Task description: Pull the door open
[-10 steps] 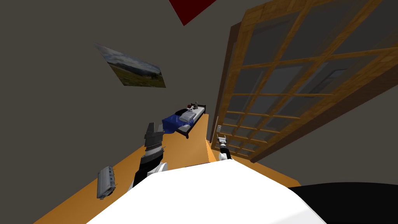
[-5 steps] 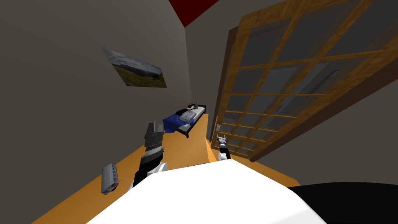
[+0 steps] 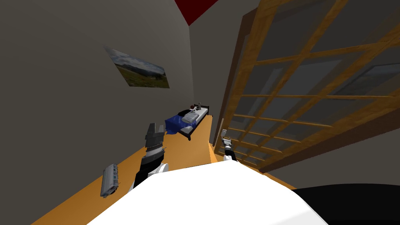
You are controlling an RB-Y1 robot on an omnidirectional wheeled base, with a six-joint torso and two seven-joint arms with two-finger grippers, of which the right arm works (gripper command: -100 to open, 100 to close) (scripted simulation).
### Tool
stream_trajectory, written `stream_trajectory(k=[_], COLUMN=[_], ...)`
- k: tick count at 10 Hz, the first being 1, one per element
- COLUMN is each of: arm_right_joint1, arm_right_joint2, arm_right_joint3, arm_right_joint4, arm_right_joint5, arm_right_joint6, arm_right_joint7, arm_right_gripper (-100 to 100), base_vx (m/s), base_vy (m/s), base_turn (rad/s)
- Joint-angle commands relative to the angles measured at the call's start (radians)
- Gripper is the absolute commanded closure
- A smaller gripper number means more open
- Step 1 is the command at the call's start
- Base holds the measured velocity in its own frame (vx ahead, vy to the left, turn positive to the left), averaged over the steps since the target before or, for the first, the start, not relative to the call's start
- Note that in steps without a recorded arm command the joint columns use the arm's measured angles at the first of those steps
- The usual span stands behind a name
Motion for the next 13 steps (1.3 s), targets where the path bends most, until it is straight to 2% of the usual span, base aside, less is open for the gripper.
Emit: stream_trajectory(k=[1,3,4,5,6,11,13], arm_right_joint1=[0.004,0.021,0.025,0.024,0.024,0.024,0.030], arm_right_joint2=[-0.023,-0.060,-0.068,-0.056,-0.056,-0.056,-0.064], arm_right_joint3=[-0.003,-0.008,-0.010,-0.010,-0.010,-0.010,0.011], arm_right_joint4=[0.018,0.028,0.031,0.018,0.018,0.018,0.013], arm_right_joint5=[-0.003,-0.008,-0.009,-0.009,-0.009,-0.009,0.003], arm_right_joint6=[-0.011,-0.019,-0.021,-0.015,-0.015,-0.015,-0.013], arm_right_joint7=[-0.030,-0.070,-0.079,-0.062,-0.062,-0.062,-0.080], arm_right_gripper=[-100,-100,-100,-100,100,100,100], base_vx=[0.200,0.184,0.216,0.088,-0.017,-0.016,-0.173], base_vy=[-0.007,-0.014,-0.049,-0.021,0.006,0.001,-0.020], base_turn=[0.083,0.094,0.072,0.001,-0.003,0.000,0.063])
